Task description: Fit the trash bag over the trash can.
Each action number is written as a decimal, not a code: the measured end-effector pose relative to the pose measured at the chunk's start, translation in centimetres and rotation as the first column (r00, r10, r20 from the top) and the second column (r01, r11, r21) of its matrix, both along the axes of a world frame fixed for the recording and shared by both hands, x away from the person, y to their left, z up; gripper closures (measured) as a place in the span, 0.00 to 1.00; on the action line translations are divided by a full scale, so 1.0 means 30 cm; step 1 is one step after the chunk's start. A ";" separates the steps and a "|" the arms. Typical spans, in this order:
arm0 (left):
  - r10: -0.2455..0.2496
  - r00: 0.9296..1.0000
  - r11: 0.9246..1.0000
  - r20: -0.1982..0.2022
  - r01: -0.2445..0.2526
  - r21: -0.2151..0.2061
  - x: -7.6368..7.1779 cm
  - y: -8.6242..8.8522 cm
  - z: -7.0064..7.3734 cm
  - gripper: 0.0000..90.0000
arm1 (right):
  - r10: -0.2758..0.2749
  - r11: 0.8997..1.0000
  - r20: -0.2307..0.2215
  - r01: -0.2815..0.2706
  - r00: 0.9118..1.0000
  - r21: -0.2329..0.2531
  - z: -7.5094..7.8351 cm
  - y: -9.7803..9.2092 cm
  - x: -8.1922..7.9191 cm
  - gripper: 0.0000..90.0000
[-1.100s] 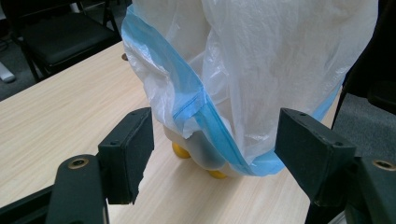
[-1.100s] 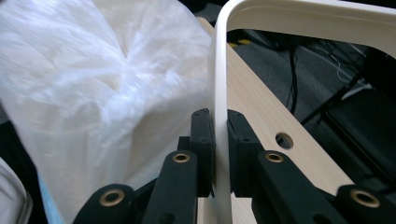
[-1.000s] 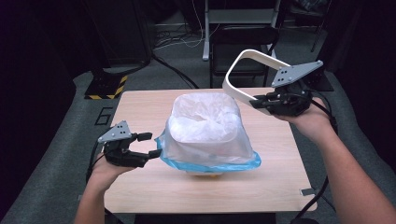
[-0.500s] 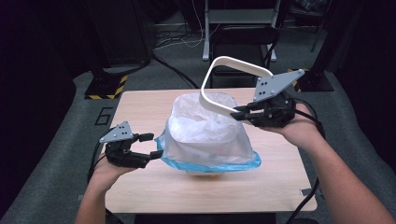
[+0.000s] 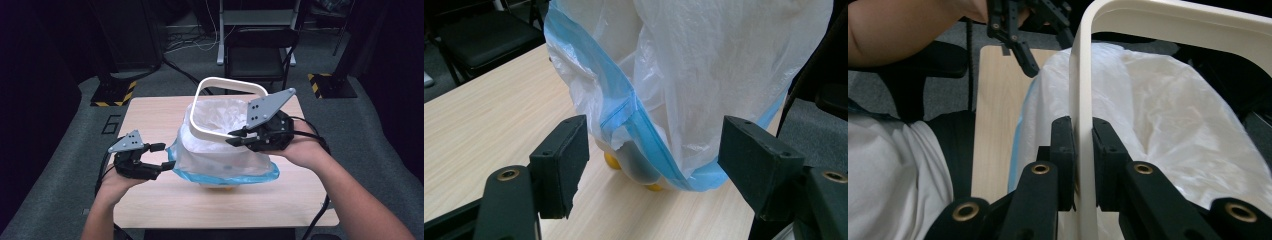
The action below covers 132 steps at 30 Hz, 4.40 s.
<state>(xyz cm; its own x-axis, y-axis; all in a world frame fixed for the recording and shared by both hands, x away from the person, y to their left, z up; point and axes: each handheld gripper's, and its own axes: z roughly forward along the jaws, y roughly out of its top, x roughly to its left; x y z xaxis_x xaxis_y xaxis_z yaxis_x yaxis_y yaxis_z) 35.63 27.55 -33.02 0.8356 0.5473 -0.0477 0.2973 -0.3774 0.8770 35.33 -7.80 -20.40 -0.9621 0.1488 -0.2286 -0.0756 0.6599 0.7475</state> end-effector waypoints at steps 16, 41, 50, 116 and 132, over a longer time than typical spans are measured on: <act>-0.003 1.000 1.000 -0.002 0.003 0.005 0.004 -0.003 -0.005 0.31 | 0.083 0.996 -0.035 -0.084 0.996 -0.017 -0.042 0.064 0.008 0.91; -0.025 0.999 0.999 0.035 0.027 -0.040 0.005 -0.009 0.068 0.33 | 0.143 0.989 -0.078 -0.140 0.987 0.042 -0.091 0.035 0.055 0.92; -0.101 0.994 0.995 0.043 0.100 0.005 0.023 -0.105 0.091 0.33 | 0.125 0.992 -0.070 -0.123 0.990 0.032 -0.093 0.036 0.049 0.88; -0.062 0.998 0.997 0.010 0.062 0.045 0.242 -0.145 0.355 0.33 | 0.019 0.998 -0.099 -0.013 0.995 0.057 -0.140 -0.050 0.032 0.69; 0.016 0.998 0.998 0.058 -0.020 0.063 0.355 -0.197 0.315 0.33 | 0.000 0.996 -0.119 0.011 0.993 0.092 -0.164 -0.063 0.039 0.66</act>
